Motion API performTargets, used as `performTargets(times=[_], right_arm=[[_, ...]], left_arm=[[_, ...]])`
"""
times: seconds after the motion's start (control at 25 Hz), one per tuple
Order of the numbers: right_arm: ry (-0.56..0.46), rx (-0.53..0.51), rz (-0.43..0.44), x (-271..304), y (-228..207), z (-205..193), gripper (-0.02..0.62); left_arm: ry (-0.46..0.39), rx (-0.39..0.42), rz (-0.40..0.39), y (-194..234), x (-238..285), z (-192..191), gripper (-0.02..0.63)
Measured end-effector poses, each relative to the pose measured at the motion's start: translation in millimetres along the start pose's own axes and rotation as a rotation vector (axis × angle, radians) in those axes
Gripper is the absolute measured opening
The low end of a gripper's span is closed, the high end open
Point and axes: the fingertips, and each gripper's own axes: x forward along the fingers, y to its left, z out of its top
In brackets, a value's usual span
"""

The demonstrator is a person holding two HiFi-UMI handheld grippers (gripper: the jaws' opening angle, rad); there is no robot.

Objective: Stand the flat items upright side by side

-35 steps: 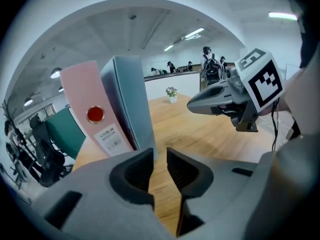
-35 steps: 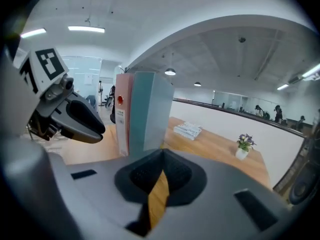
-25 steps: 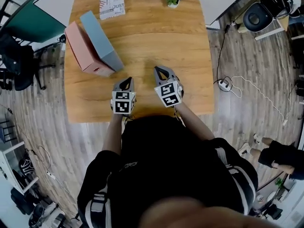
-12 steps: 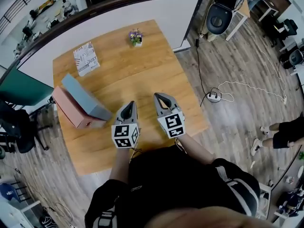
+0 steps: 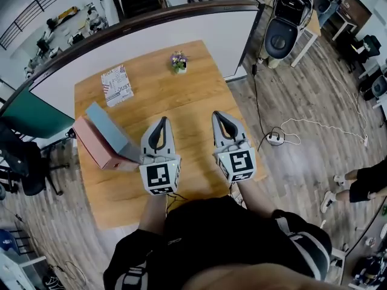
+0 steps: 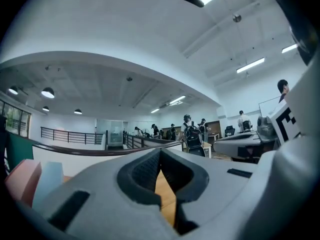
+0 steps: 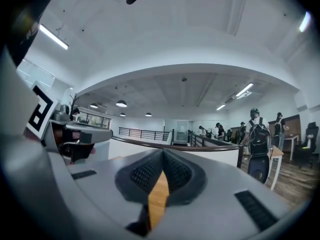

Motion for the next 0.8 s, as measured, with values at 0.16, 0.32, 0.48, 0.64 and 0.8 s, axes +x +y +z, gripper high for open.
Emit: performTargets(times=[0.16,0.32,0.48,0.64,0.8], right_arm=[[0.004,0.003,0.028,5.2,8.2,-5.9,0.005],[-0.005,0.014,0.049,4.3,2.9,-3.7,0.005],[-0.031,0.019,0.079,-0.8,-4.6,4.3,0.005],[-0.078,0.048,0.114,0.0,-3.3,15.0,0.005],[-0.070,0.027,0.117,-2.4,-10.4,12.6,0.005]], left_arm=[[0.052,-0.098,0.000,-1.9,-1.0,-19.9,0.000],[0.073,-0.070,0.039,-4.5,-5.7,-22.5,0.000],[0.049,-0.064,0.074,-14.6,-7.5,-10.2,0.000],[0.028,-0.056,0.093,-15.7,-6.2,1.3,0.000],[0.044,-0.065,0.099,-24.3,-0.8,-4.0,0.000]])
